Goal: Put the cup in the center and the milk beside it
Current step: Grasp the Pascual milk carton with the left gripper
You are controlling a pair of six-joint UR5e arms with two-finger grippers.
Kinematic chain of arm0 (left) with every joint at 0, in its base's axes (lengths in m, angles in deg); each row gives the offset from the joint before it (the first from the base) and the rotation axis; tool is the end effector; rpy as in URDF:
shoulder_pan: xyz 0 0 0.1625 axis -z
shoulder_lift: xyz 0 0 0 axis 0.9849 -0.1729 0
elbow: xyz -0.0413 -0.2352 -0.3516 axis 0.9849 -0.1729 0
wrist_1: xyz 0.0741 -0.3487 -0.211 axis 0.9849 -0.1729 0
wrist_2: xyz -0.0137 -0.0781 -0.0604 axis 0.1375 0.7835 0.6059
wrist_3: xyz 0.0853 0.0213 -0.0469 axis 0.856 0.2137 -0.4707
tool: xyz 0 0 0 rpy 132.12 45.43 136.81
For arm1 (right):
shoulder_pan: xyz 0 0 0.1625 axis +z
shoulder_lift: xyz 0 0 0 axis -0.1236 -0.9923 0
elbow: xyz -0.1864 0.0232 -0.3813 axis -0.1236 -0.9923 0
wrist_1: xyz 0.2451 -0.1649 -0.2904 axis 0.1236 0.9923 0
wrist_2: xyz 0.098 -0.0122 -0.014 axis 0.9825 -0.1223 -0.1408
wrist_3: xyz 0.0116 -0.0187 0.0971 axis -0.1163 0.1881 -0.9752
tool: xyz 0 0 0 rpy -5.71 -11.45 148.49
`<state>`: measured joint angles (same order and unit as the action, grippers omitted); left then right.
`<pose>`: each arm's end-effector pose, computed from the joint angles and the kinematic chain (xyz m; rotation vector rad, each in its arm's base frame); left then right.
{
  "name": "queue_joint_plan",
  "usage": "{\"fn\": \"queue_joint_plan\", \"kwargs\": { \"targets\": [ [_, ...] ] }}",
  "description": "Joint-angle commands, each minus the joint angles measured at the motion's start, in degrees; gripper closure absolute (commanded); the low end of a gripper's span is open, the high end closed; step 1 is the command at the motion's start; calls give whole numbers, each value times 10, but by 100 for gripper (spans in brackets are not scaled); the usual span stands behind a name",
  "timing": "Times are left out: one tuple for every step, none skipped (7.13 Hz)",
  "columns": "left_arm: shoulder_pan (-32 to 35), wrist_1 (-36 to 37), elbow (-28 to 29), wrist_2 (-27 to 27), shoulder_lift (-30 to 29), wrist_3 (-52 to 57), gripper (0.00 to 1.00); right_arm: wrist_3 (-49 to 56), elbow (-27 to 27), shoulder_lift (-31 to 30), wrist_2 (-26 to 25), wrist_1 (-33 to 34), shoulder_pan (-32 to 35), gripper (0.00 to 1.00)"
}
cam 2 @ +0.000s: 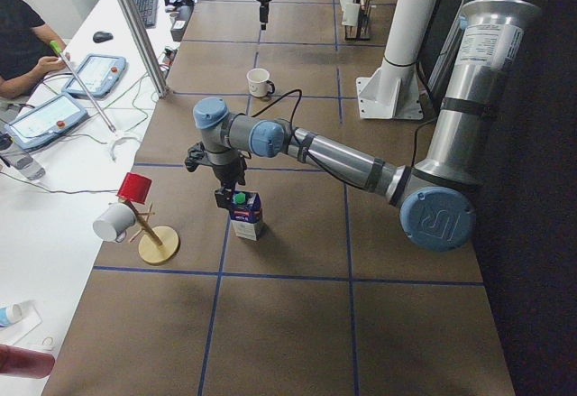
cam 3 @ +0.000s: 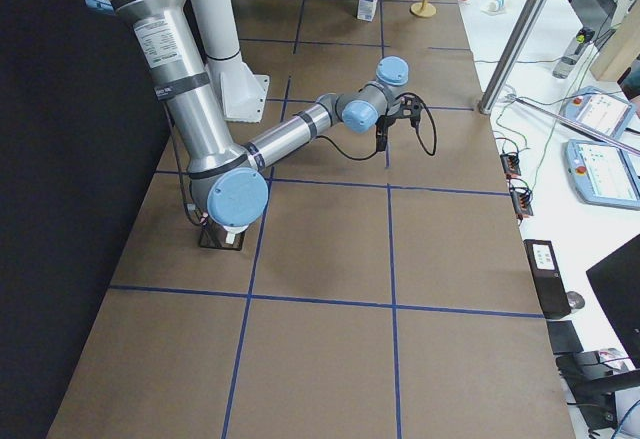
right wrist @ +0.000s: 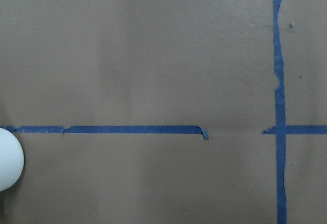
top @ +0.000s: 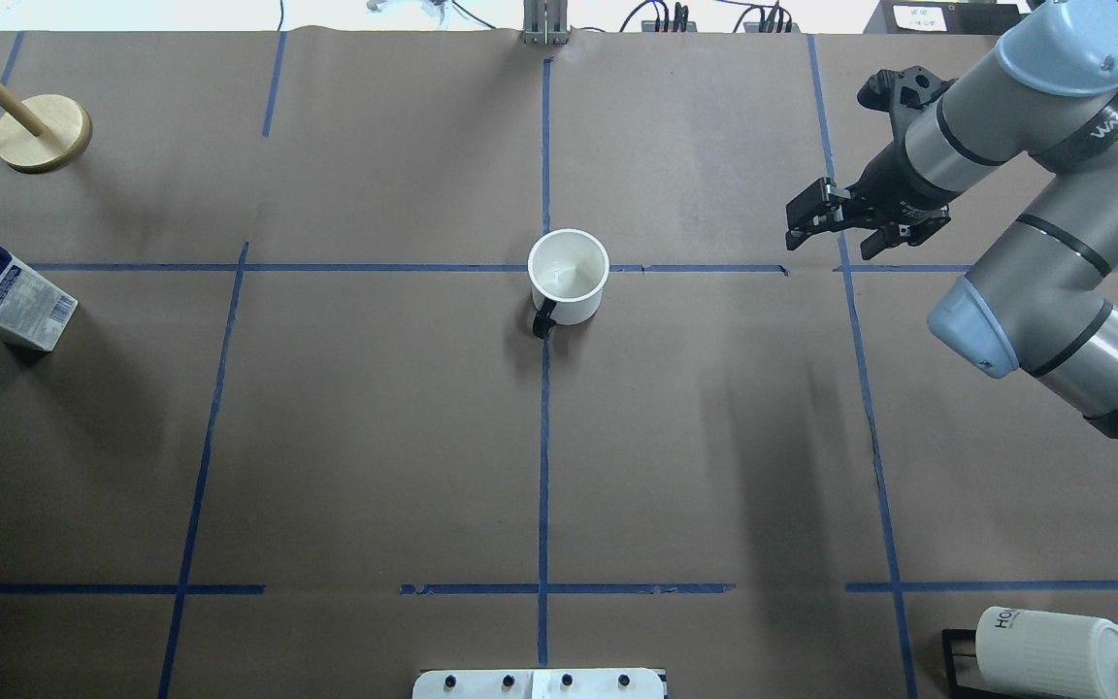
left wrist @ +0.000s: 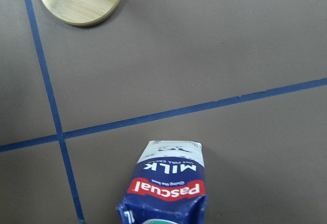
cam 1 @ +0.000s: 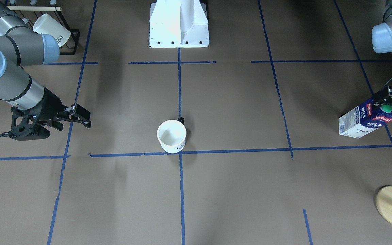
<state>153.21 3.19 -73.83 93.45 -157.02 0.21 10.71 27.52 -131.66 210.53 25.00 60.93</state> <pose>0.0975 -0.5627 0.5137 0.0270 0.7139 0.2268 -0.3167 -0.5497 0.3595 0.0198 -0.9779 0.0387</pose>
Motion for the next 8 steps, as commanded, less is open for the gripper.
{"fn": "queue_joint_plan", "kwargs": {
  "targets": [
    [-2,-5,36,9,1,-2,0,-1,0,0,0,0,-2,0],
    [-2,-6,43,45,1,-3,0,-2,0,0,0,0,-3,0],
    [-3,-6,48,65,1,-3,0,-4,0,1,0,0,-5,0],
    [-5,-6,47,65,1,-2,0,-4,0,0,0,0,-6,0],
    [-10,-6,47,65,1,-3,22,-4,0,1,0,0,-6,0],
    [-10,-6,40,65,0,-5,82,-4,0,0,0,0,-6,0],
    [-9,-5,38,68,-4,-5,93,-4,0,1,0,0,-6,0],
    [-9,0,17,68,-11,-8,95,-3,3,-1,2,0,-4,0]
  ]
}}
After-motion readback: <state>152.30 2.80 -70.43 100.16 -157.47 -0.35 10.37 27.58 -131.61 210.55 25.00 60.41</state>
